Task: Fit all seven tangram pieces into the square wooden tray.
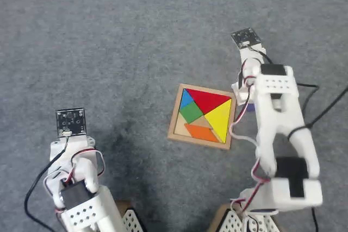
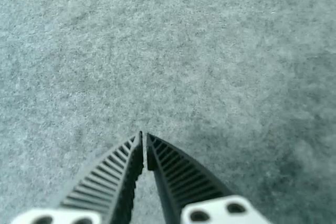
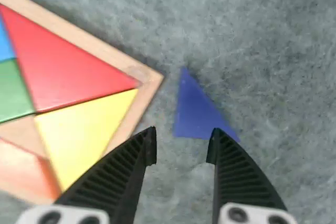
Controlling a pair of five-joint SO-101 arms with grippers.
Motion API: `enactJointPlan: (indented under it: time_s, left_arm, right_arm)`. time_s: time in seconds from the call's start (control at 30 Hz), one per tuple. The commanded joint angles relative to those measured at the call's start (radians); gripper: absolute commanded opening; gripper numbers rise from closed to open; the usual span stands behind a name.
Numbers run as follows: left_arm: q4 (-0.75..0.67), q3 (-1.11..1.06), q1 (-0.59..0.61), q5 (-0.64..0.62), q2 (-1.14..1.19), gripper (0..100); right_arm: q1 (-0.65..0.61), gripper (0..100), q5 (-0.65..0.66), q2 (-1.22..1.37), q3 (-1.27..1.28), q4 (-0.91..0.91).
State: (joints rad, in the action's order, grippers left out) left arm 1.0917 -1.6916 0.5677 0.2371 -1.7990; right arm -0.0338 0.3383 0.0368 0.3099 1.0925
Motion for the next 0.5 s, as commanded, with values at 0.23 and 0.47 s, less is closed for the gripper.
enactJointPlan:
  time_s: [0.23, 0.47]
  left_arm:
    - [0.0, 0.008, -0.006, 0.014, -0.014, 2]
    - [0.0, 0.008, -0.006, 0.014, -0.014, 2]
  right_arm:
    - [0.093, 17.7, 0.201, 0.321, -0.296, 0.139]
    - [0.091, 17.7, 0.216, 0.343, -0.293, 0.125]
